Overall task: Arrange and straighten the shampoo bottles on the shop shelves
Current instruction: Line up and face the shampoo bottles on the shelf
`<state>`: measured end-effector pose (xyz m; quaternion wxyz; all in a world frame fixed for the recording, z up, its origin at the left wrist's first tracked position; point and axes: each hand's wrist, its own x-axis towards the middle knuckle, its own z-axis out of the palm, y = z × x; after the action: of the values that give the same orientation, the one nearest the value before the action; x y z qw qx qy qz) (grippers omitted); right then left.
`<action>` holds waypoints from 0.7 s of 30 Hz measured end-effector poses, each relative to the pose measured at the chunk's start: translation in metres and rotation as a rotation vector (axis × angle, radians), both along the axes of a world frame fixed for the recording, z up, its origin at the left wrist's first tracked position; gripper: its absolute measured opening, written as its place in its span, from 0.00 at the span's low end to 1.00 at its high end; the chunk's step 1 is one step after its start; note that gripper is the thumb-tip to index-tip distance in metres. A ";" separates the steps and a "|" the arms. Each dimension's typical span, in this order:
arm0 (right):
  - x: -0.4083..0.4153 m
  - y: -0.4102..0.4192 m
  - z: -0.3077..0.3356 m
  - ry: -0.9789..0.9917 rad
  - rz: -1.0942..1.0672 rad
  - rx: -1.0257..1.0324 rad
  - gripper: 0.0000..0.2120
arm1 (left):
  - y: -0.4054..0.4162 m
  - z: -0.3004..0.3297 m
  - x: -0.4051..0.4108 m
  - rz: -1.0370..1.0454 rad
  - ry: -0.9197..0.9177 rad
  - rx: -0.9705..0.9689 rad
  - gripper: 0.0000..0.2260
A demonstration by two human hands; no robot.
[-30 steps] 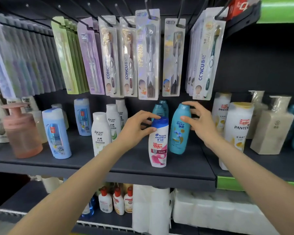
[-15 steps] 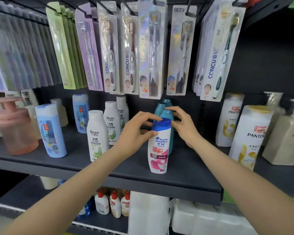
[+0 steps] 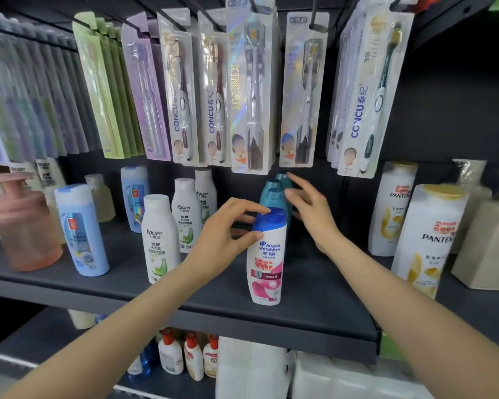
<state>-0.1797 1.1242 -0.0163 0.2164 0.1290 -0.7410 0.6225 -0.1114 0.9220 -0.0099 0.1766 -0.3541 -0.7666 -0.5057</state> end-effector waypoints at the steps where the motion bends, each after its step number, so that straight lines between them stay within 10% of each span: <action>1: -0.005 0.003 0.004 -0.003 -0.063 -0.023 0.14 | 0.000 0.000 0.000 0.002 -0.001 0.002 0.18; 21: -0.044 -0.005 0.017 -0.173 -0.207 0.067 0.13 | 0.001 -0.002 -0.002 0.016 -0.010 0.010 0.17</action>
<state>-0.2232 1.1188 0.0002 0.2103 0.0051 -0.7865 0.5806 -0.1132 0.9229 -0.0118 0.1783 -0.3446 -0.7678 -0.5099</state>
